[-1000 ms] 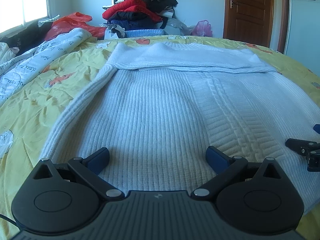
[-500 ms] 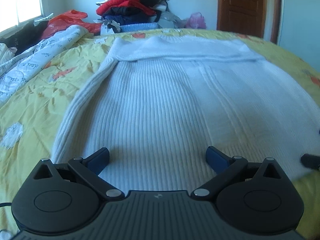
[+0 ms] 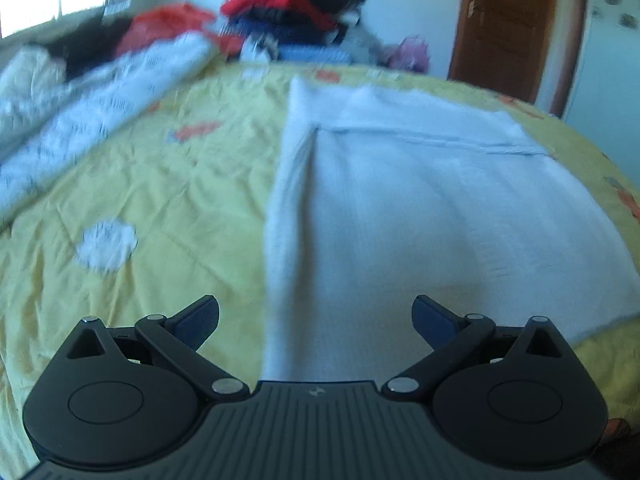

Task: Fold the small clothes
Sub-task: 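Pinch the sweater edge with the left gripper while the right gripper pinches the other edge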

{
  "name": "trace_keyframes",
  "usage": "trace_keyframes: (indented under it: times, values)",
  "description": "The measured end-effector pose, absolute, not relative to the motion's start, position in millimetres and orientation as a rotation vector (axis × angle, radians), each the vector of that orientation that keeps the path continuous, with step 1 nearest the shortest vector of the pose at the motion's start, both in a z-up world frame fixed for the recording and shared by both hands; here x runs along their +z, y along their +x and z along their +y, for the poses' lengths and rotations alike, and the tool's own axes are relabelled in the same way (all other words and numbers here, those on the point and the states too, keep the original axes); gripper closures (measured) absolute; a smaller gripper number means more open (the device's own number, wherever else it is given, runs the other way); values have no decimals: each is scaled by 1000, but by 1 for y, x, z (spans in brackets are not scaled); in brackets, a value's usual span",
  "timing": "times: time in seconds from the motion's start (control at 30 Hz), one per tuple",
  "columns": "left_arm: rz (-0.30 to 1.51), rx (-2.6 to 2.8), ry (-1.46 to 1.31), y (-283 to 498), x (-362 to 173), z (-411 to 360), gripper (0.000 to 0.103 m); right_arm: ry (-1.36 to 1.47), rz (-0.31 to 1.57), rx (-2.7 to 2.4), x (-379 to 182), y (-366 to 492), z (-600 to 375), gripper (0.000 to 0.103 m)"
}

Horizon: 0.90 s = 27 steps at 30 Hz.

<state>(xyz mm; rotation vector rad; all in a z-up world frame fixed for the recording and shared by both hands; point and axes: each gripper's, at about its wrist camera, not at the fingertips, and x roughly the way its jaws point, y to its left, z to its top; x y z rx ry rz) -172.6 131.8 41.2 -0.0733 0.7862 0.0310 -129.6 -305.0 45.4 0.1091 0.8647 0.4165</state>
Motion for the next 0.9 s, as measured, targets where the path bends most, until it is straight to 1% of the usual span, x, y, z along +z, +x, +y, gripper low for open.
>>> trace_keyframes:
  times: [0.1, 0.13, 0.17, 0.2, 0.23, 0.27, 0.3, 0.33, 0.37, 0.4, 0.43, 0.5, 0.57, 0.67, 0.73, 0.77, 0.87, 0.9]
  values:
    - [885, -10, -194, -157, 30, 153, 0, 213, 961, 382, 33, -104, -329, 13]
    - [917, -31, -254, -153, 27, 160, 0, 246, 968, 396, 30, -99, -335, 13]
    - [918, -44, -310, -151, 26, 167, 0, 286, 968, 425, 30, -96, -339, 17]
    - [913, -64, -356, -150, 25, 172, 0, 343, 987, 459, 28, -91, -344, 17]
    - [924, -96, -408, -148, 25, 178, 0, 388, 1007, 487, 27, -86, -347, 19]
    - [932, -131, -464, -144, 26, 185, 0, 438, 1033, 524, 25, -81, -349, 25]
    - [947, -155, -510, -141, 25, 191, 0, 486, 1060, 566, 22, -77, -351, 27]
    - [956, -171, -552, -138, 24, 198, 4, 512, 1076, 593, 19, -74, -351, 31]
    - [970, -191, -588, -136, 23, 201, 7, 516, 1087, 613, 17, -72, -349, 31]
    - [984, -201, -602, -133, 23, 203, 18, 512, 1084, 630, 17, -72, -347, 31]
    - [1005, -204, -599, -130, 23, 204, 42, 519, 1084, 643, 16, -71, -347, 31]
    - [1040, -183, -571, -127, 23, 206, 59, 583, 1091, 651, 14, -68, -354, 35]
    - [1059, -189, -552, -126, 25, 205, 59, 654, 1097, 650, 8, -65, -360, 45]
    - [1088, -223, -498, -125, 28, 196, 59, 728, 1098, 665, 3, -59, -364, 52]
    - [1103, -236, -433, -126, 29, 189, 60, 727, 1102, 679, 0, -57, -362, 54]
    - [1101, -232, -392, -126, 30, 186, 61, 712, 1109, 677, -1, -56, -360, 53]
    - [1123, -207, -311, -122, 32, 176, 71, 736, 1117, 670, -4, -50, -362, 54]
    - [1129, -196, -291, -120, 33, 175, 77, 749, 1119, 667, -6, -47, -364, 55]
